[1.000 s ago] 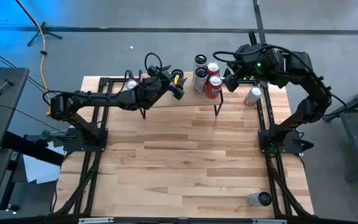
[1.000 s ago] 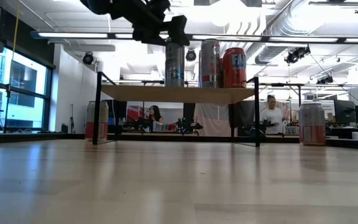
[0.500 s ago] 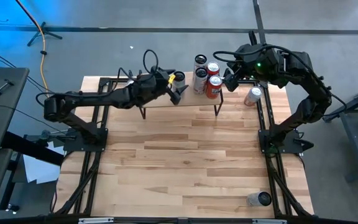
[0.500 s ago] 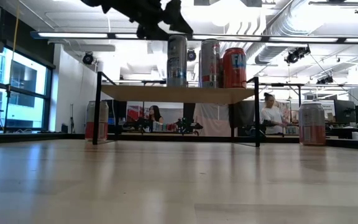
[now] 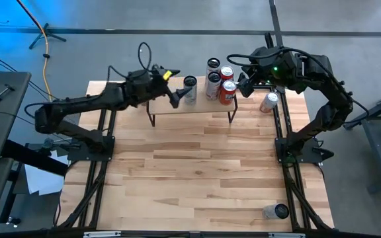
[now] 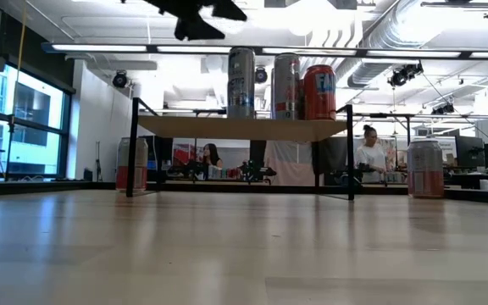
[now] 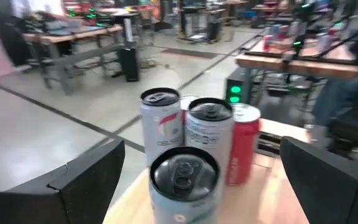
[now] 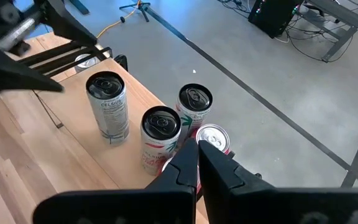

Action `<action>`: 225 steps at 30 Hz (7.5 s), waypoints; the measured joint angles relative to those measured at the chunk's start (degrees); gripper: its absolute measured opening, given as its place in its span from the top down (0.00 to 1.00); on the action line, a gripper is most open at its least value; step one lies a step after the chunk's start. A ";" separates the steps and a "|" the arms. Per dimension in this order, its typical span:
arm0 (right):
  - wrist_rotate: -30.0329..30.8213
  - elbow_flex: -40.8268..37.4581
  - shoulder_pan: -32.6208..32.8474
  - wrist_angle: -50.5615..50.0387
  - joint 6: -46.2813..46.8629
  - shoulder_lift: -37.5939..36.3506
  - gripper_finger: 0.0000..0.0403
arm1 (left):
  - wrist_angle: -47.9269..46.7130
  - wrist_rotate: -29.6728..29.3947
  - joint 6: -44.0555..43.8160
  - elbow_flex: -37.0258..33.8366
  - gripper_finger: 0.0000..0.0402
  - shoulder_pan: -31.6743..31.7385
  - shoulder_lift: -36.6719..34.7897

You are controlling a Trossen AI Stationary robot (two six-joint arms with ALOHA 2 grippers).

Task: Place canned beverage on shelf
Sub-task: Put the top black blue soda can on the shelf, then put the black blue soda can on the shelf

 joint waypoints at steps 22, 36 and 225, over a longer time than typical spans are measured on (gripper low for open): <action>-1.45 0.00 0.00 -0.02 -0.06 0.04 1.00 | 6.53 43.37 -0.44 -9.51 0.03 18.11 -1.37; -3.17 0.00 0.00 -0.90 -0.05 0.04 1.00 | 8.11 65.62 -0.31 -0.43 0.03 24.94 16.29; -1.12 -26.87 9.03 5.76 3.15 -17.56 1.00 | 11.10 26.37 -12.71 -23.82 0.14 15.94 -24.07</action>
